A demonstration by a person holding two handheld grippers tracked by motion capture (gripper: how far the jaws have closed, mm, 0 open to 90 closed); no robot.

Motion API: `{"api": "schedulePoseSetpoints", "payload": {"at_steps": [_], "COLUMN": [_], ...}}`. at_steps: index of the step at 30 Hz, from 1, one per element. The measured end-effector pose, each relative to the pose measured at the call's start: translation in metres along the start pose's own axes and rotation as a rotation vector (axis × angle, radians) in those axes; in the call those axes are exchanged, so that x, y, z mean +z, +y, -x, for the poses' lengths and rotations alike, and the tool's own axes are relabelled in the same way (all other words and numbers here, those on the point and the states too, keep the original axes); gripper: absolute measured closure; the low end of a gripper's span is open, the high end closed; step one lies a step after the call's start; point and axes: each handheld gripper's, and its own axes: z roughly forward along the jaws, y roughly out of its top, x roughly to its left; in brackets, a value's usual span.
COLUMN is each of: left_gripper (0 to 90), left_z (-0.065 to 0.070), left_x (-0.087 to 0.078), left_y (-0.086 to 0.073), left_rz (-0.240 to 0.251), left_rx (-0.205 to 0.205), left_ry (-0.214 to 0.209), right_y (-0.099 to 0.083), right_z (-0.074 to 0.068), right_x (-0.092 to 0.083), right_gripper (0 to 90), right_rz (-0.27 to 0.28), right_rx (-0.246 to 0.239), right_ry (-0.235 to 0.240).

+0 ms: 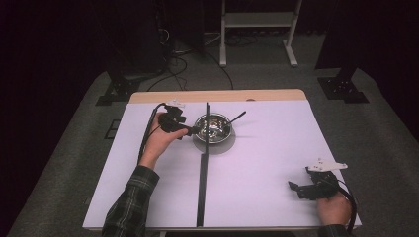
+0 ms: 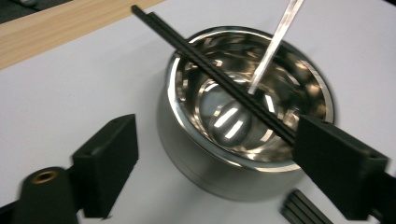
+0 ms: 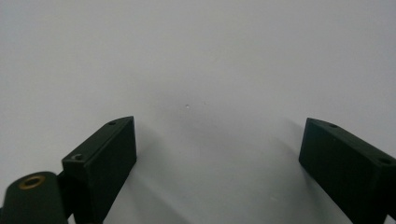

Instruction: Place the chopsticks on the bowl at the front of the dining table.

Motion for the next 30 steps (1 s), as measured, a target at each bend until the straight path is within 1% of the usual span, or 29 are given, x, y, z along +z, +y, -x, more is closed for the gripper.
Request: {"api": "schedulePoseSetpoints", "payload": {"at_steps": [2,4,6,7,11,13,15,16,19,23,25,27,30], "left_gripper": [26.2,33.3,41.5,45.5,66.7,76.4,86.6,90.0,90.0,90.0,90.0,90.0,90.0], "left_z": [0.007,0.017,0.024,0.029,0.047,0.055,0.062,0.065,0.075,0.086,0.091,0.093,0.096], "left_x": [-0.008,-0.015,-0.019,-0.021,-0.028,-0.031,-0.034,-0.035,-0.037,-0.037,-0.034,-0.031,-0.022], "left_y": [-0.002,-0.005,-0.007,-0.009,-0.014,-0.018,-0.022,-0.024,-0.029,-0.036,-0.040,-0.043,-0.047], "left_rz": [0.016,0.012,0.015,0.018,0.003,0.005,0.008,0.002,-0.014,-0.012,-0.023,-0.039,-0.054], "left_rx": [0.007,0.034,0.045,0.043,0.087,0.099,0.099,0.103,0.127,0.147,0.156,0.163,0.161], "left_ry": [-0.024,-0.041,-0.066,-0.083,-0.124,-0.145,-0.168,-0.173,-0.179,-0.196,-0.210,-0.211,-0.225], "right_y": [0.000,0.000,0.000,0.000,0.000,0.000,0.000,0.000,0.000,0.000,0.000,0.000,0.000], "right_z": [0.000,0.000,0.000,0.000,0.000,0.000,0.000,0.000,0.000,0.000,0.000,0.000,0.000], "right_x": [0.000,0.000,0.000,0.000,0.000,0.000,0.000,0.000,0.000,0.000,0.000,0.000,0.000], "right_gripper": [9.5,9.5,9.5,9.5,9.5,9.5,9.5,9.5,9.5,9.5,9.5,9.5,9.5], "right_rz": [0.001,0.001,0.001,0.001,0.001,0.001,0.001,0.001,0.001,0.001,-0.001,0.000,0.000], "right_rx": [0.000,0.000,0.000,0.001,0.001,0.001,0.000,0.001,0.001,0.001,0.000,0.000,0.000], "right_ry": [0.000,0.000,0.000,0.000,0.000,0.000,0.000,0.000,0.000,0.000,-0.001,-0.001,-0.001]}}
